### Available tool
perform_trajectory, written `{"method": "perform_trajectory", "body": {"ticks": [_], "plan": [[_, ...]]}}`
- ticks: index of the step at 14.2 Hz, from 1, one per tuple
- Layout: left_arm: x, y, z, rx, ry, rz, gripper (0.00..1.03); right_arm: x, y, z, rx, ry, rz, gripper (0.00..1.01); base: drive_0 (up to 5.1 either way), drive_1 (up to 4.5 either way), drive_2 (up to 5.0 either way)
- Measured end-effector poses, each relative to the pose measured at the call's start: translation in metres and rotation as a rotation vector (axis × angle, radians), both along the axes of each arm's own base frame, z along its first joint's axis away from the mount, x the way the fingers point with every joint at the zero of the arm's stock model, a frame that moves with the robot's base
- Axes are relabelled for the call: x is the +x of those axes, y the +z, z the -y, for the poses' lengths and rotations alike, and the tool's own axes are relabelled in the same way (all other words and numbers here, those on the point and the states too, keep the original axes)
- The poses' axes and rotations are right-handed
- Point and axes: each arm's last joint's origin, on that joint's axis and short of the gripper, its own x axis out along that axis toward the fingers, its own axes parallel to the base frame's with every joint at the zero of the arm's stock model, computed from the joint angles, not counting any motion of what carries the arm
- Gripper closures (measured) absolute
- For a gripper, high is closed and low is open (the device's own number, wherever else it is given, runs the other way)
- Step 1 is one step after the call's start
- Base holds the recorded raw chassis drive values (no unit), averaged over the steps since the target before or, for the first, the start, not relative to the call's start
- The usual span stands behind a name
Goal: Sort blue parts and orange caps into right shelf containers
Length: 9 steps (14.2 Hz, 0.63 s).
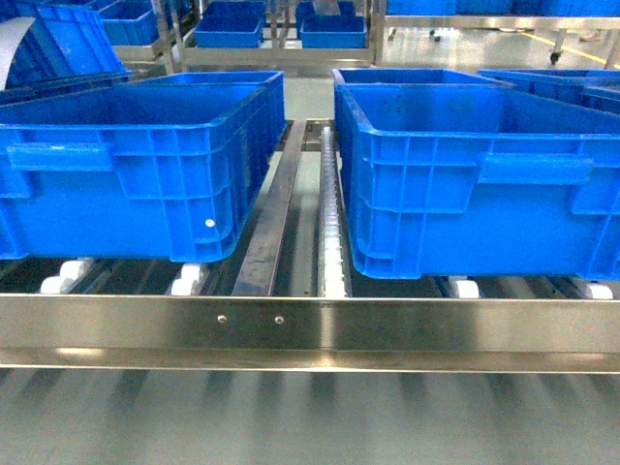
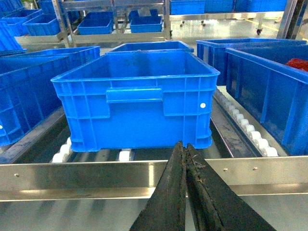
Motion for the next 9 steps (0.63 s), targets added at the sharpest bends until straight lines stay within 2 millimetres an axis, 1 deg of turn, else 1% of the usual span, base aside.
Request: {"method": "perform_trajectory", "body": {"ticks": [5,6,7,8,9], "plan": [[-0.008,-0.001,0.0,0.0,0.0,-0.002,1.01,-0.007,-0.002,0.0,0.0,0.0,-0.015,0.99,0.0,0.0,0.0],[-0.01,-0.001,0.0,0.0,-0.002,-0.002,1.01,-0.016,-0.003,0.0,0.0,0.0,-0.004,0.99,0.0,0.0,0.0],[-0.011,-0.001,0.0,0.0,-0.001,0.001,1.01,-0.016,-0.002,0.0,0.0,0.0,-0.001,0.99,0.0,0.0,0.0],[-0.016,-0.005,0.0,0.0,0.002,-0.036,1.01,-0.016,-0.005,0.0,0.0,-0.001,-0.019,0.99,0.0,0.0,0.0],[-0.021,-0.005,0.0,-0.001,0.003,-0.027,1.01,-0.016,-0.003,0.0,0.0,-0.001,-0.006,0.99,0.0,0.0,0.0]]}}
